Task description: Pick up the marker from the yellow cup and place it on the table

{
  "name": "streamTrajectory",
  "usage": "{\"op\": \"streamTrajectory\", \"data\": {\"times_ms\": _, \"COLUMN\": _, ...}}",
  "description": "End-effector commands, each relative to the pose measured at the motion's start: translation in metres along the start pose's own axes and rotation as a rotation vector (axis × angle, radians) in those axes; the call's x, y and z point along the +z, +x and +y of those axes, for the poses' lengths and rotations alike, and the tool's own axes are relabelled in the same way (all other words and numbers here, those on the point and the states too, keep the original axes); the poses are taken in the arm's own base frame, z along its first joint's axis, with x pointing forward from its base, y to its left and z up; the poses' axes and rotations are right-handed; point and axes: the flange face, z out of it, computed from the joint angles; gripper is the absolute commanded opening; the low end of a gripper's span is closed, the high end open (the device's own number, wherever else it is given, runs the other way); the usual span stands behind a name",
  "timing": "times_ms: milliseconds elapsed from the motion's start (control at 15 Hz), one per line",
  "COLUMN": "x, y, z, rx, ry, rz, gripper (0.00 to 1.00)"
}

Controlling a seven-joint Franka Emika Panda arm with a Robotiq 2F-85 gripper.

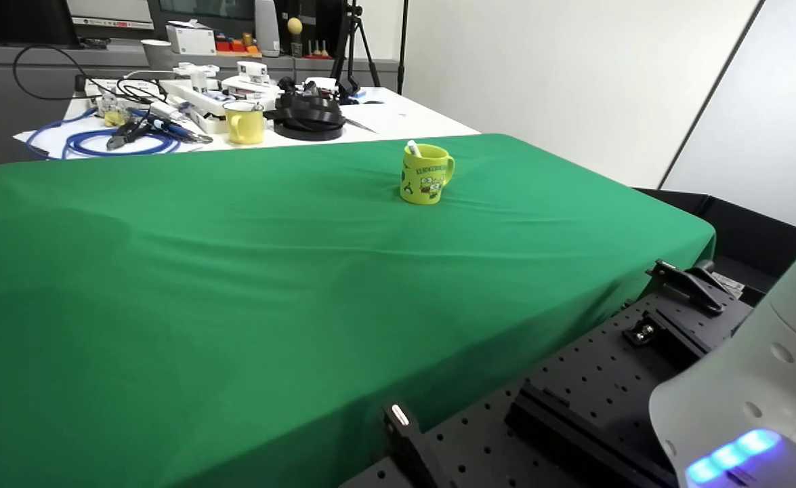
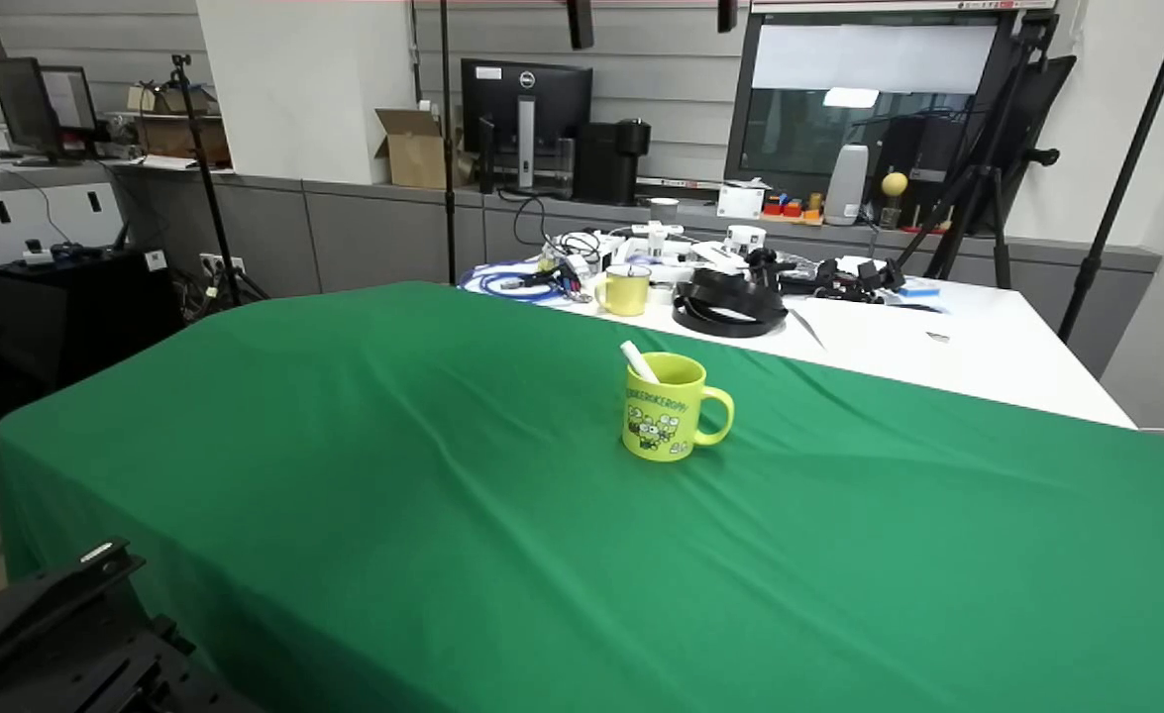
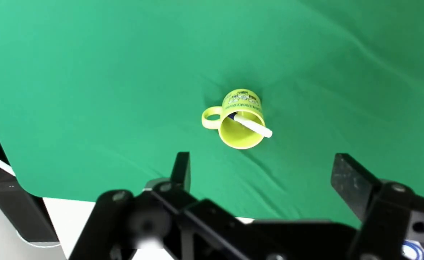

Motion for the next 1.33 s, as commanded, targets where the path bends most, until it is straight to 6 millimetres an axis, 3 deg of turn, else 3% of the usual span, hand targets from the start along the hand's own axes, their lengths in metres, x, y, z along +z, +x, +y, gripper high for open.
{"op": "streamTrajectory", "data": {"times_ms": 0, "x": 0.041, "y": 0.047, "z": -0.037, "rx": 0.001, "ry": -0.072, "rz": -0.014, "gripper": 1.0}}
{"op": "streamTrajectory", "data": {"times_ms": 267, "x": 0.087, "y": 0.092, "z": -0.065, "rx": 0.039, "ry": -0.221, "rz": -0.001, "gripper": 1.0}}
{"op": "streamTrajectory", "data": {"times_ms": 533, "x": 0.117, "y": 0.127, "z": -0.081, "rx": 0.049, "ry": -0.32, "rz": -0.04, "gripper": 1.0}}
{"op": "streamTrajectory", "data": {"times_ms": 600, "x": 0.11, "y": 0.103, "z": -0.076, "rx": 0.027, "ry": -0.284, "rz": -0.022, "gripper": 1.0}}
{"op": "streamTrajectory", "data": {"times_ms": 733, "x": 0.12, "y": 0.109, "z": -0.079, "rx": 0.019, "ry": -0.278, "rz": -0.036, "gripper": 1.0}}
{"op": "streamTrajectory", "data": {"times_ms": 1067, "x": 0.115, "y": 0.106, "z": -0.077, "rx": 0.021, "ry": -0.28, "rz": -0.028, "gripper": 1.0}}
{"op": "streamTrajectory", "data": {"times_ms": 1267, "x": 0.134, "y": 0.105, "z": -0.088, "rx": 0.02, "ry": -0.367, "rz": -0.023, "gripper": 1.0}}
